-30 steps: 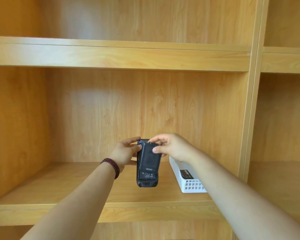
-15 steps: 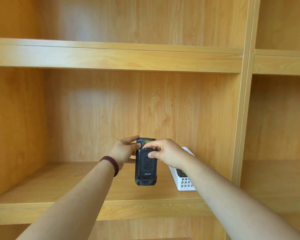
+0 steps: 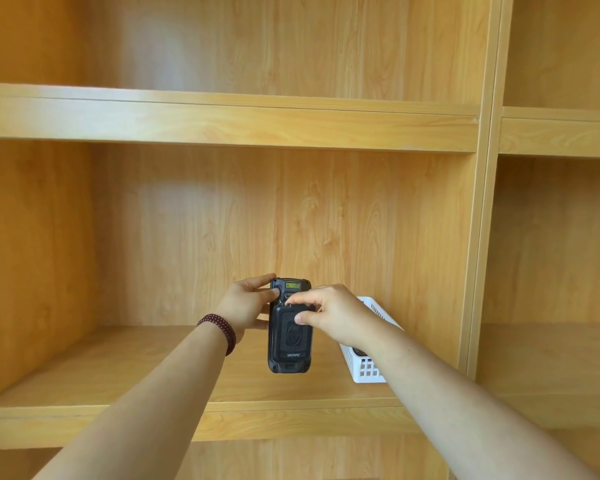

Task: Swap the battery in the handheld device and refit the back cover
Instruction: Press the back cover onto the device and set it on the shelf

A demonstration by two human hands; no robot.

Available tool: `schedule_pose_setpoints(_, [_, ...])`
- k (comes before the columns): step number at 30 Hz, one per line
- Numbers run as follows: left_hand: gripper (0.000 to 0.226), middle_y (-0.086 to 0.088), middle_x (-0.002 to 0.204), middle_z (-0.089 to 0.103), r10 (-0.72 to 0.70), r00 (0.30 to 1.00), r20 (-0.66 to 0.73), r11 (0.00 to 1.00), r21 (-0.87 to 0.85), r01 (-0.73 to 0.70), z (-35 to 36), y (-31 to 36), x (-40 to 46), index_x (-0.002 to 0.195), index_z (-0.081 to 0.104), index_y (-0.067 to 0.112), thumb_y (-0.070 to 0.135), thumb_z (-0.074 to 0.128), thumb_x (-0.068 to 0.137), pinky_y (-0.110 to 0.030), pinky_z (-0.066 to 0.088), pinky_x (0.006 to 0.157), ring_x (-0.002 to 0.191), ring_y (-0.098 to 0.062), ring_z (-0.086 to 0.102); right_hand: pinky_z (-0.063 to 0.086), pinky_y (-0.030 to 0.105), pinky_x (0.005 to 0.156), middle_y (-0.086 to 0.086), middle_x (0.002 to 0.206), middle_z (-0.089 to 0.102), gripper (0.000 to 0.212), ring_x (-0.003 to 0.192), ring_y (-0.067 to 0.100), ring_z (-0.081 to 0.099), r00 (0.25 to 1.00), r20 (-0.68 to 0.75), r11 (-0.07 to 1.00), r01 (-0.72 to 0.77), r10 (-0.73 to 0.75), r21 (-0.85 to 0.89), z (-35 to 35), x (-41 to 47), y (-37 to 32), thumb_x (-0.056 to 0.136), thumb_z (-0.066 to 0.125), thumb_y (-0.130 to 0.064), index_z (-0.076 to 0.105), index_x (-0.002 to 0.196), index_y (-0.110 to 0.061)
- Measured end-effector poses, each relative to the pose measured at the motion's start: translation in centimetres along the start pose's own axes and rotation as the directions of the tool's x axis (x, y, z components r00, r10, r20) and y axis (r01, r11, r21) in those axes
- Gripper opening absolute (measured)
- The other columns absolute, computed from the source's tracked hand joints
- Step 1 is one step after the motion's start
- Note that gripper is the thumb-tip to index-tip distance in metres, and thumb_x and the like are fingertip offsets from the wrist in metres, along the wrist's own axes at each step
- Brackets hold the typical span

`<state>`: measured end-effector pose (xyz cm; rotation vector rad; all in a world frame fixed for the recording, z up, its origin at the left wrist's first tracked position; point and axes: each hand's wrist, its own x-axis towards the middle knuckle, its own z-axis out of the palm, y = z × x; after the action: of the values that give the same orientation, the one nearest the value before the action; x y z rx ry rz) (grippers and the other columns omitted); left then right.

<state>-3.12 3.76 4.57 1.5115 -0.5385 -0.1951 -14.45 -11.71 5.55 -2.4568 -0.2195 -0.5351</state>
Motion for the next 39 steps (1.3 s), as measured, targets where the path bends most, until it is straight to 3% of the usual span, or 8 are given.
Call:
schedule_pose_setpoints(7, [0.039, -0.010, 0.100, 0.074, 0.033, 0.999, -0.025, 0.999, -0.011, -0.034, 0.6, -0.1, -0.4, 0.130, 0.059, 0.016, 0.005, 0.061, 0.093, -0.038, 0.061, 0.060, 0.080, -0.022, 0.071, 0.043, 0.022, 0.091, -0.003, 0.121, 0.066, 0.034, 0.107, 0.010, 0.060, 0.999, 0.023, 0.999, -0.036, 0.036, -0.003, 0.5, 0.3, 0.4, 0.090, 0.067, -0.017, 0.068, 0.124, -0.025])
schedule_pose_setpoints(16, [0.038, -0.012, 0.104, 0.073, 0.025, 1.000, -0.006, 1.000, -0.016, -0.025, 0.7, -0.2, -0.4, 0.130, 0.059, 0.017, 0.006, 0.061, 0.093, -0.035, 0.059, 0.056, 0.083, -0.023, 0.071, 0.040, 0.021, 0.087, -0.010, 0.108, 0.052, 0.037, 0.095, 0.006, 0.050, 1.000, -0.013, 0.997, -0.013, 0.012, -0.080, 1.1, 0.9, 1.4, 0.091, 0.067, -0.021, 0.066, 0.127, -0.024])
schedule_pose_setpoints(22, [0.038, -0.012, 0.105, 0.073, 0.041, 0.999, -0.012, 0.998, -0.054, -0.041, 0.7, -0.8, -0.2, 0.130, 0.058, 0.017, 0.006, 0.060, 0.093, -0.034, 0.059, 0.056, 0.087, -0.024, 0.070, 0.039, 0.017, 0.083, -0.012, 0.103, 0.050, 0.025, 0.097, 0.006, 0.049, 0.947, -0.317, 0.994, 0.009, -0.045, -0.113, 3.4, 0.3, 2.6, 0.085, 0.073, -0.025, 0.067, 0.109, -0.021])
schedule_pose_setpoints(25, [0.039, -0.012, 0.106, 0.072, 0.049, 0.999, -0.017, 0.997, -0.062, -0.050, 0.6, -0.9, 0.0, 0.131, 0.058, 0.016, 0.006, 0.060, 0.093, -0.035, 0.059, 0.057, 0.088, -0.024, 0.069, 0.038, 0.011, 0.078, -0.011, 0.109, 0.052, 0.040, 0.097, 0.006, 0.052, 0.882, -0.444, 0.985, -0.116, 0.161, 0.127, 4.5, 0.5, 3.3, 0.078, 0.079, -0.026, 0.059, 0.111, -0.019])
schedule_pose_setpoints(27, [0.038, -0.010, 0.105, 0.073, 0.060, 0.998, -0.006, 0.995, -0.078, -0.061, 0.5, -0.8, 0.1, 0.130, 0.058, 0.017, 0.007, 0.059, 0.094, -0.034, 0.059, 0.057, 0.085, -0.021, 0.069, 0.049, 0.023, 0.088, -0.003, 0.117, 0.064, 0.046, 0.103, 0.012, 0.061, 0.884, -0.249, 0.835, -0.233, 0.396, 0.499, 4.7, 0.9, 3.6, 0.081, 0.077, -0.029, 0.058, 0.122, -0.015])
schedule_pose_setpoints(29, [0.037, -0.010, 0.106, 0.073, 0.069, 0.998, 0.010, 0.993, -0.100, -0.068, 0.5, -0.8, 0.1, 0.130, 0.058, 0.018, 0.007, 0.059, 0.094, -0.034, 0.059, 0.059, 0.083, -0.020, 0.070, 0.054, 0.044, 0.095, 0.005, 0.114, 0.073, 0.036, 0.104, 0.021, 0.069, 0.890, -0.002, 0.589, -0.301, 0.456, 0.750, 4.9, 0.9, 4.1, 0.087, 0.072, -0.028, 0.065, 0.119, -0.012])
schedule_pose_setpoints(36, [0.052, -0.013, 0.116, 0.070, 0.015, 0.986, 0.167, 0.989, -0.148, 0.010, -0.4, -1.1, 0.2, 0.130, 0.051, 0.017, 0.004, 0.071, 0.083, -0.038, 0.055, 0.081, 0.101, -0.023, 0.069, 0.054, 0.054, 0.093, 0.013, 0.112, 0.073, 0.027, 0.105, 0.029, 0.069, 0.888, 0.052, 0.382, -0.248, 0.457, 0.890, 5.2, 1.4, 4.4, 0.089, 0.070, -0.019, 0.068, 0.114, -0.007])
schedule_pose_setpoints(39, [0.049, -0.010, 0.104, 0.073, 0.006, 0.982, 0.189, 0.996, -0.093, 0.011, -0.5, -1.4, 0.2, 0.126, 0.055, 0.017, 0.000, 0.071, 0.082, -0.038, 0.057, 0.078, 0.098, -0.023, 0.071, 0.054, 0.055, 0.093, 0.014, 0.114, 0.073, 0.027, 0.107, 0.030, 0.068, 0.888, 0.055, 0.347, -0.235, 0.457, 0.908, 5.2, 1.7, 4.5, 0.089, 0.071, -0.017, 0.067, 0.114, -0.007])
